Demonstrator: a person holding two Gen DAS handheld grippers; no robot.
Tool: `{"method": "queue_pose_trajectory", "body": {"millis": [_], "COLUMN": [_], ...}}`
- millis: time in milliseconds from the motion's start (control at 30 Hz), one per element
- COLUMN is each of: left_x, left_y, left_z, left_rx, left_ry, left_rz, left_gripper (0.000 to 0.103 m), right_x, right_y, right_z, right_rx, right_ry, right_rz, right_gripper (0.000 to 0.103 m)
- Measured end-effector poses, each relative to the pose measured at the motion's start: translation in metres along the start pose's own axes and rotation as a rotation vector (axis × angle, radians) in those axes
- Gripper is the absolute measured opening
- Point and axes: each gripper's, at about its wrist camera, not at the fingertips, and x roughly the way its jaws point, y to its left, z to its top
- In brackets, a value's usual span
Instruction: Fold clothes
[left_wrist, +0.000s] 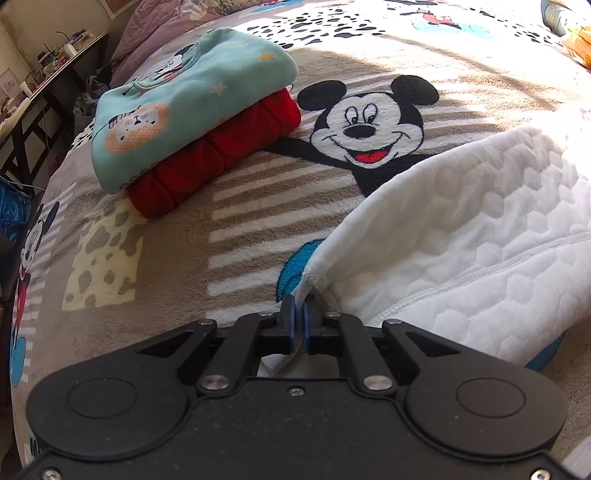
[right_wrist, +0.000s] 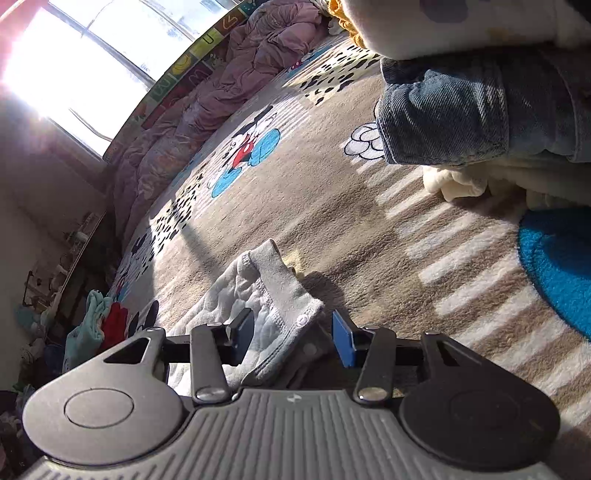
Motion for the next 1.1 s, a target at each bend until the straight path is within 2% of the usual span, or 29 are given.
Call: {"method": "queue_pose_trajectory", "body": {"millis": [67, 133, 200, 267, 467, 533, 700, 767, 833, 933, 1000, 1100], "left_x": [0.0, 0.001, 0.001, 0.0, -0.005, -0.005, -0.003, -0.002, -0.001, -0.003, -0.008, -0.022], "left_y": [0.0, 0.0, -0.001, -0.001, 0.003, 0.003, -0.002, -0.001, 0.001, 0.001, 0.006, 0.023], "left_z": [0.0, 0.001, 0.001, 0.001, 0.002, 0.002, 0.003, 0.003, 0.003, 0.001, -0.002, -0.006], "left_rx": [0.001, 0.0, 0.002, 0.005, -0.004, -0.005, 0.007, 0.005, 0.007, 0.018, 0.028, -0.012], "left_ry": [0.001, 0.002, 0.001, -0.001, -0.021, -0.018, -0.011, -0.009, -0.008, -0.013, -0.036, -0.081], "left_rz": [0.003, 0.004, 0.007, 0.011, 0.022, 0.027, 0.045, 0.046, 0.045, 0.036, 0.057, 0.072], "left_gripper": [0.004, 0.004, 0.004, 0.004, 0.004, 0.004, 0.004, 0.004, 0.005, 0.011, 0.025, 0.025], "right_x": [0.006, 0.01, 0.013, 0.013, -0.02, -0.024, -0.002, 0.005, 0.008, 0.007, -0.002, -0.019], "right_y": [-0.001, 0.002, 0.004, 0.005, 0.005, 0.002, -0.009, -0.007, -0.008, -0.003, 0.0, 0.008], "right_z": [0.0, -0.001, -0.002, -0.003, -0.011, -0.014, -0.013, -0.013, -0.014, -0.014, -0.016, -0.024], "right_rx": [0.023, 0.016, 0.005, 0.003, 0.07, 0.078, 0.057, 0.024, 0.023, 0.001, -0.034, -0.104], "right_ry": [0.003, -0.003, -0.007, -0.012, -0.073, -0.076, -0.056, -0.045, -0.047, -0.056, -0.082, -0.142], "right_rz": [0.021, 0.015, 0.004, 0.01, 0.09, 0.088, 0.042, -0.021, -0.017, -0.034, -0.065, -0.131], "right_gripper": [0.047, 0.041, 0.018, 0.015, 0.014, 0.014, 0.015, 0.015, 0.015, 0.019, 0.03, 0.031]}}
